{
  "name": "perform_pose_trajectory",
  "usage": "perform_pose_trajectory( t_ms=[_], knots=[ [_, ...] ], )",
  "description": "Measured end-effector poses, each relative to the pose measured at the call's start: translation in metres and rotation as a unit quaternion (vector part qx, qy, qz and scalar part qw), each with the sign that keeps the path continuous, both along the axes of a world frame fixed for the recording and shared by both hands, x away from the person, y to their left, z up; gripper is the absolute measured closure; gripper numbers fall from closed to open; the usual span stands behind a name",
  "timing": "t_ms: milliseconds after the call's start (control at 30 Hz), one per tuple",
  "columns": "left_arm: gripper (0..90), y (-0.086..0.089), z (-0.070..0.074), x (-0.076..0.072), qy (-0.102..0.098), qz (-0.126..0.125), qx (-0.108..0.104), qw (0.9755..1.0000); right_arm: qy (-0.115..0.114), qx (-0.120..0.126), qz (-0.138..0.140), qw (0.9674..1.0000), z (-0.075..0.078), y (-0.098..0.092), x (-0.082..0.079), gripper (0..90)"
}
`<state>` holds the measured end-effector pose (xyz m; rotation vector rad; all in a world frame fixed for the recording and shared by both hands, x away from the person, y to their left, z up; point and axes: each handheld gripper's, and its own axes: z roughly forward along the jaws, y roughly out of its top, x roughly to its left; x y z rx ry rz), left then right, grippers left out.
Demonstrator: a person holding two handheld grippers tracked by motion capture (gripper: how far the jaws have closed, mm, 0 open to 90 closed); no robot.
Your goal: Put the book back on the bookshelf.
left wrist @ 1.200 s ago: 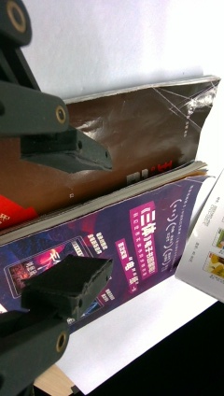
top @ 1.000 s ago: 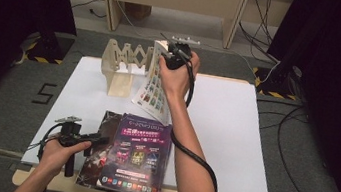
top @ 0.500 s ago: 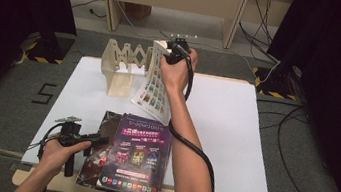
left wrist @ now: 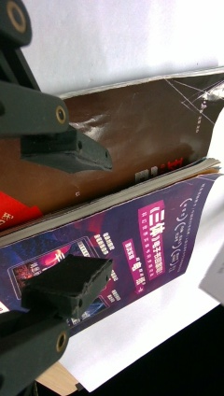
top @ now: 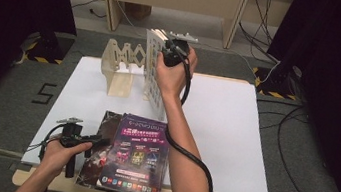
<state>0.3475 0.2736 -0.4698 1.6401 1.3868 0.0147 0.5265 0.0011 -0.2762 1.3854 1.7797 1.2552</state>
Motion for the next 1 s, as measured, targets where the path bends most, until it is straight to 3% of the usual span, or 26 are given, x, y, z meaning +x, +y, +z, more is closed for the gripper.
perform_pose_trajectory(
  t_ms=[100,300,533,767,1000],
  knots=[
    [44.3,0.001,0.000,0.000,-0.001,0.002,-0.001,1.0000,-0.026,-0.013,-0.016,0.9995,0.004,0.005,-0.001,74.3],
    [44.3,0.000,-0.001,0.001,-0.001,-0.001,-0.001,1.0000,-0.031,0.013,-0.029,0.9990,-0.011,0.003,0.008,74.3],
    [44.3,0.001,-0.002,0.001,-0.001,0.002,-0.003,1.0000,-0.049,-0.012,-0.032,0.9982,-0.031,0.007,0.003,73.9],
    [44.3,-0.002,-0.002,0.000,0.000,-0.002,0.000,1.0000,-0.044,-0.016,-0.027,0.9985,-0.042,0.001,-0.008,73.3],
    [44.2,-0.003,-0.003,0.000,0.001,-0.004,-0.002,1.0000,-0.024,-0.009,-0.017,0.9995,-0.038,-0.005,-0.013,70.7]
  ],
)
